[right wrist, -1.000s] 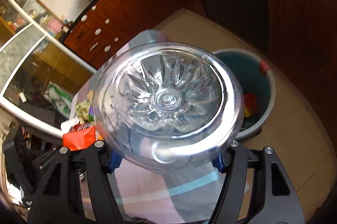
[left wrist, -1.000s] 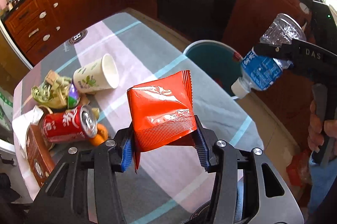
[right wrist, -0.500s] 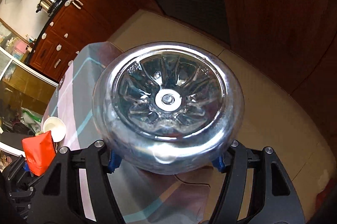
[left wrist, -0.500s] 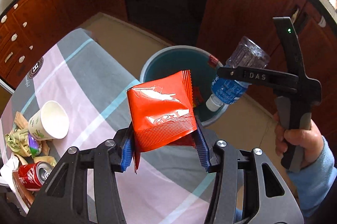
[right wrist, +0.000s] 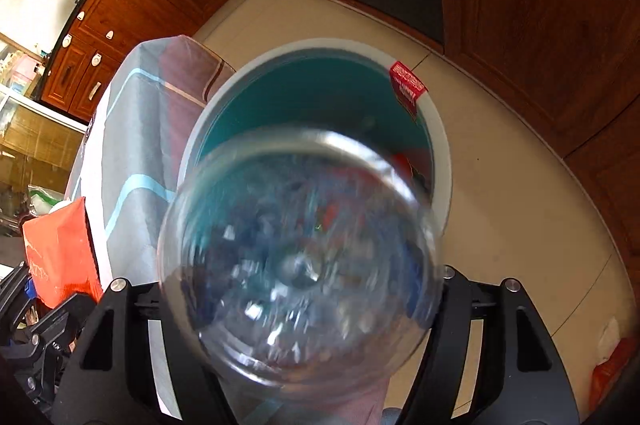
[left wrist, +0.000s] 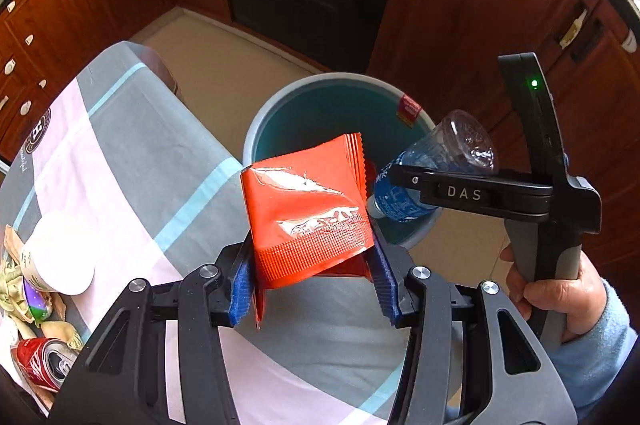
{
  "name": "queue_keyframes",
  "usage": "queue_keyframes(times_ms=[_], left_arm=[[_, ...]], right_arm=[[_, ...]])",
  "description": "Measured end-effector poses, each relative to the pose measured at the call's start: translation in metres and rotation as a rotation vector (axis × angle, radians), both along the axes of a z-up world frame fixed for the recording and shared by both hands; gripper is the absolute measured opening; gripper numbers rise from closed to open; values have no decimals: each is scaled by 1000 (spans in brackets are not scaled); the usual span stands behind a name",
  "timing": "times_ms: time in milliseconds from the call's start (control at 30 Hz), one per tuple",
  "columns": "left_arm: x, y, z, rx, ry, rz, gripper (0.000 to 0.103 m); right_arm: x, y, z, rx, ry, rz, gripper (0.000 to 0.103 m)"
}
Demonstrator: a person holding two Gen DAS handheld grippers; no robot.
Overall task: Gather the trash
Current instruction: 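Carry bottle and packet over the bin, open right tool then left tool, then move both tools back over the table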
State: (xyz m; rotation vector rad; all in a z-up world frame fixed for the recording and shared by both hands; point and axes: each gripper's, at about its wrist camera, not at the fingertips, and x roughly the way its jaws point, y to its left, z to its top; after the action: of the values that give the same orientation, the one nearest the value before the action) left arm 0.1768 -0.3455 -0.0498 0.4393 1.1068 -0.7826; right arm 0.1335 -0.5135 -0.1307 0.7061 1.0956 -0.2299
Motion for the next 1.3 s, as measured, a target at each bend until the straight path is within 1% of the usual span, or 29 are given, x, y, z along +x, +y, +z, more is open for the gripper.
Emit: queue_keyframes(times_ms=[133,367,433,467,533,667,733,900,1000,1033,1067,1133,1200,1267,1300], left_arm=[[-1,-6,-5,0,9,-10,51],[-3,-14,-9,0,12,-21,51],[-3,-16,-10,2,14,-25,51],[-2,-17,-11,3,15,-26,51],[0,-20,-13,6,16,-29,51],[0,-27,-19,14,26,-33,51],[1,-30,-23,15,36,-38,51],[2,-44,-29,21,43,-61,52],[7,-52,-29,7,49,-68,57],[8,-54,-28,-1,49,-69,67],[6,-55,-25,-6,42,-66,74],[7,-56,-20,-10,17,-62,75],[8,-55,-18,-2,14,-56,81],[7,-51,-17,2,3,-45,92],[7,-49,-15,1,-7,-41,94]], right_arm=[[-11,-2,1,6,1,2,73],[-23,-7,16,-3,-37,-1,74],[-26,-8,21,-4,-45,-5,79],[-27,-9,23,-2,-48,-9,79],[-30,-10,26,3,-48,-18,86],[-33,-15,30,20,-43,-44,87],[-37,-19,31,27,-41,-64,89],[-44,-26,38,13,-41,-108,90],[-48,-29,43,8,-42,-122,90],[-49,-29,44,5,-43,-127,90],[-50,-30,46,2,-45,-129,90],[-52,-31,49,-3,-47,-133,90],[-53,-31,51,-4,-48,-134,90],[-53,-31,52,-1,-48,-136,90],[-53,-31,52,1,-48,-136,90]])
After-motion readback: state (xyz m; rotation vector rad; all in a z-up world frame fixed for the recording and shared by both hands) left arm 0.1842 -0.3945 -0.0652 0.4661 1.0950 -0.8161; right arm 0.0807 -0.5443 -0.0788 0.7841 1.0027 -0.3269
